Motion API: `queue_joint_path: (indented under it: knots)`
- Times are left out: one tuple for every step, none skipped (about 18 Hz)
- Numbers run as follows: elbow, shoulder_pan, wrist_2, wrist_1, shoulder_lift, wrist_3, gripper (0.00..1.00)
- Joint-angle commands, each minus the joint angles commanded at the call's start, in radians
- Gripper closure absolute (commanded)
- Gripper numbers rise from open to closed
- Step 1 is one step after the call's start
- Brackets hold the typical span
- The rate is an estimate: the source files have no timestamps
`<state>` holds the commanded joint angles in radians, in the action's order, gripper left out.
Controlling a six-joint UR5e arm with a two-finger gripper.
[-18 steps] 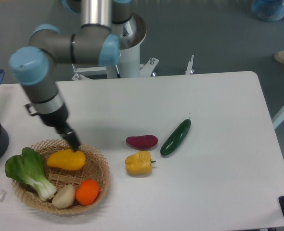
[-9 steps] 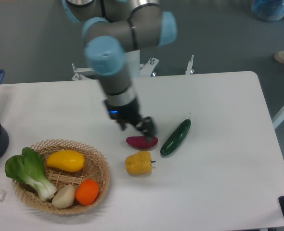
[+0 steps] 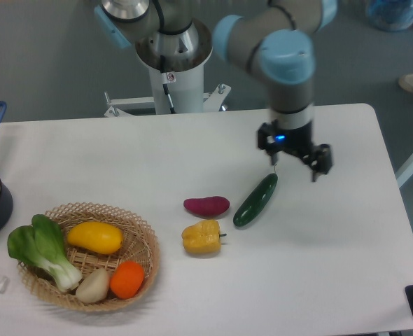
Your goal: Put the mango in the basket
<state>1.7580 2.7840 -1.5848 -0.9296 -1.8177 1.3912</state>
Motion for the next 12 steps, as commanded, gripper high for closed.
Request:
queue_joint_path:
  knots:
    - [0.0,0.014,0.012,0.0,-0.009,0.014,0.0]
    - [-0.005,0.019,0.018,0.0,-0.021,0.028,0.0]
    - [-0.008,0.022,0.017,0.0,-0.037,0.043,0.0]
    - [-0.011,0.023,0.019,0.0,-0.044,0.055,0.0]
    - [-0.012,0.025,0.02,0.0,-0.046,0.061,0.0]
    - [-0.012,0.028,0.028,0.002,-0.048,0.062,0.0]
    - [-0.014,0.028,0.043,0.002,-0.055,0.062,0.0]
    - [-0.014,0.028,0.052,0.005,-0.061,0.065,0.0]
    - [-0.015,0.028,0.052,0.006,-0.066,0.066,0.0]
    - [-0.014,0.026,0.052,0.006,-0.068,0.068,0.0]
    - [-0.014,0.028,0.054,0.005,-0.068,0.068,0.0]
    - [-0.014,0.028,0.051,0.006,-0.068,0.068,0.0]
